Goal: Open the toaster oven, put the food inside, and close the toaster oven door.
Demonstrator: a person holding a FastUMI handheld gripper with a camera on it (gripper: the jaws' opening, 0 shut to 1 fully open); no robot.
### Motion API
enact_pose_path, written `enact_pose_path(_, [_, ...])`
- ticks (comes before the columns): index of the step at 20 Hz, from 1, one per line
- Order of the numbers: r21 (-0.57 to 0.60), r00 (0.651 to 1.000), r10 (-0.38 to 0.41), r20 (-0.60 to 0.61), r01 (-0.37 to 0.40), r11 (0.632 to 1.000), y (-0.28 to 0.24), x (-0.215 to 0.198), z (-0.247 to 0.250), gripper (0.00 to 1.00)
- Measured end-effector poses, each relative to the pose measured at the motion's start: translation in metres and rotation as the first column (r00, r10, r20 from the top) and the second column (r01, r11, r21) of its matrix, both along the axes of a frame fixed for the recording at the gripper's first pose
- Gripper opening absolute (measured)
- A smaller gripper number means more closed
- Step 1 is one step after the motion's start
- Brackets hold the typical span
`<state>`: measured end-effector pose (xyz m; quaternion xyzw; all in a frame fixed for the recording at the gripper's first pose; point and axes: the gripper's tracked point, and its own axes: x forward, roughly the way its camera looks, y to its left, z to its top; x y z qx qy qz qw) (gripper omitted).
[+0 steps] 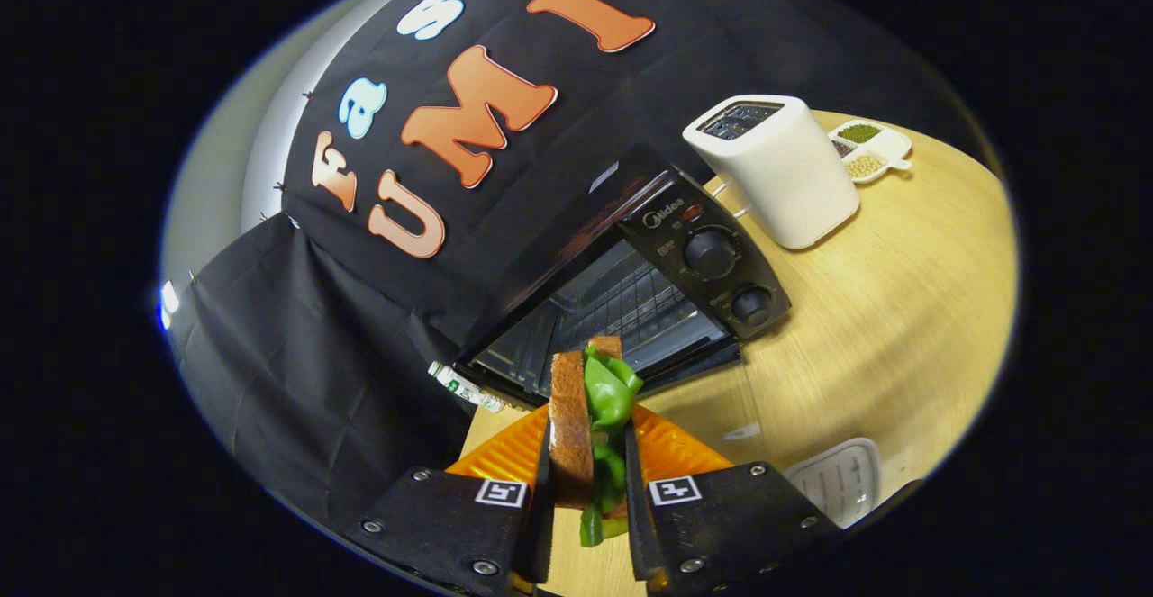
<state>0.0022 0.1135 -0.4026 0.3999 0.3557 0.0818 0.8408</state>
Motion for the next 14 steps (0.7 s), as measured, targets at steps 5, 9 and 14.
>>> enact_pose_path(5, [0.070, 0.993, -0.115, 0.020, 0.113, 0.991, 0.014, 0.044, -0.006, 0.35])
enact_pose_path(9, [0.094, 0.978, -0.207, -0.001, 0.206, 0.974, 0.014, 0.071, -0.024, 0.35])
enact_pose_path(14, [0.130, 0.960, -0.279, 0.033, 0.273, 0.953, 0.017, 0.098, -0.034, 0.35])
